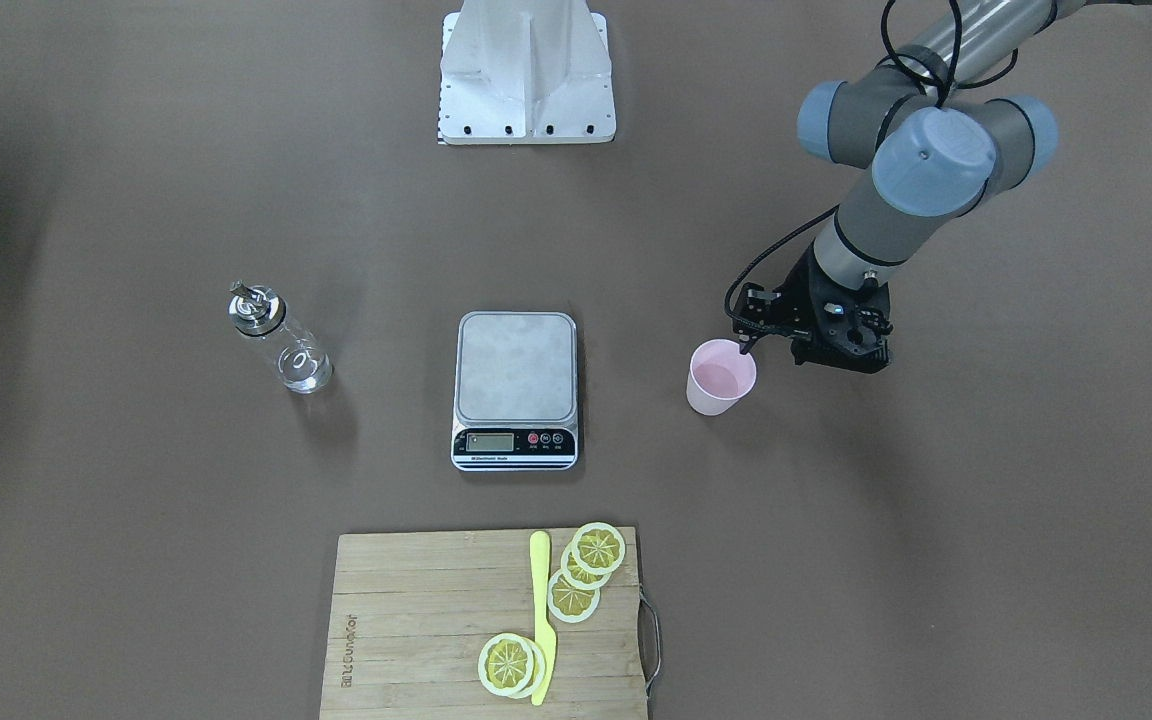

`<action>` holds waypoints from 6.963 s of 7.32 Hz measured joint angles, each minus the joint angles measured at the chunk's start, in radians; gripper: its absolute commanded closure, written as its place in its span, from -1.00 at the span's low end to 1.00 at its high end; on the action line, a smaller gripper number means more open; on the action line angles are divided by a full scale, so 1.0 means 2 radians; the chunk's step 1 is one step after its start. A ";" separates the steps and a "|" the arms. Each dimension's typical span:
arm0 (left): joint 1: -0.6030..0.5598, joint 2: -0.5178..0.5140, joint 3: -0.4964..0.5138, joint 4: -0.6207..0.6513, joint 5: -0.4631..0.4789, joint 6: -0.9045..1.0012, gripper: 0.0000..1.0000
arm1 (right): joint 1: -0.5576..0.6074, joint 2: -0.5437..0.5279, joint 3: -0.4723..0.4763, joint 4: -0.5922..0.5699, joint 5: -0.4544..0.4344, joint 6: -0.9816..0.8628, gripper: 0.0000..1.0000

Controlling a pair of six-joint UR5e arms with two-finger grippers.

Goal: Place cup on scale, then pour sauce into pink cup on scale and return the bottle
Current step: 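Reach the left gripper to the pink cup and grasp it, then carry the pink cup onto the scale with the left gripper while the right arm approaches, then release the cup and withdraw the left gripper while the right gripper nears the bottle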

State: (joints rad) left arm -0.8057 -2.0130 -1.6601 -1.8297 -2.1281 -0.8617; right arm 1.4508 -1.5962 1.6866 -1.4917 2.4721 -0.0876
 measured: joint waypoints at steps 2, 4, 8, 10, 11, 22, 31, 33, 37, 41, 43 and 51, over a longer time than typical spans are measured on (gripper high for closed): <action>0.000 -0.010 0.015 -0.003 0.000 0.001 -0.31 | -0.001 -0.002 0.000 0.000 0.000 0.000 -1.00; 0.000 -0.016 0.019 -0.005 0.000 -0.001 -0.01 | -0.002 -0.003 0.000 0.000 0.000 -0.001 -1.00; 0.002 -0.027 0.042 -0.014 0.000 0.000 0.50 | -0.003 -0.003 -0.001 0.000 0.000 0.000 -1.00; 0.004 -0.029 0.047 -0.019 0.000 -0.004 1.00 | -0.003 -0.003 -0.001 0.000 0.000 0.000 -1.00; 0.004 -0.030 0.047 -0.019 0.000 -0.005 1.00 | -0.003 -0.003 -0.001 0.000 0.000 0.000 -1.00; 0.076 -0.225 0.067 0.138 0.070 -0.170 1.00 | -0.198 0.024 0.047 0.215 -0.072 0.363 -1.00; 0.097 -0.228 0.100 0.088 0.095 -0.184 0.60 | -0.228 0.037 0.052 0.215 -0.084 0.387 -1.00; 0.098 -0.226 0.099 0.089 0.094 -0.184 -0.90 | -0.229 0.039 0.052 0.215 -0.084 0.387 -1.00; 0.084 -0.196 0.021 0.098 0.092 -0.182 -0.95 | -0.231 0.049 0.051 0.214 -0.083 0.387 -1.00; 0.041 -0.111 -0.114 0.114 0.089 -0.176 -0.95 | -0.294 0.059 0.067 0.255 -0.150 0.381 -0.98; 0.028 -0.107 -0.120 0.113 0.088 -0.176 -0.95 | -0.309 0.010 0.066 0.386 -0.184 0.381 -0.97; -0.099 0.053 -0.152 0.111 0.047 -0.005 -0.95 | -0.314 0.038 -0.177 0.822 -0.224 0.357 -0.99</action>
State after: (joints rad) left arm -1.0031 -1.9076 -1.9648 -1.6077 -2.0333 -0.8709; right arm 0.8225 -1.5200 1.3327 0.1526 2.0237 0.6264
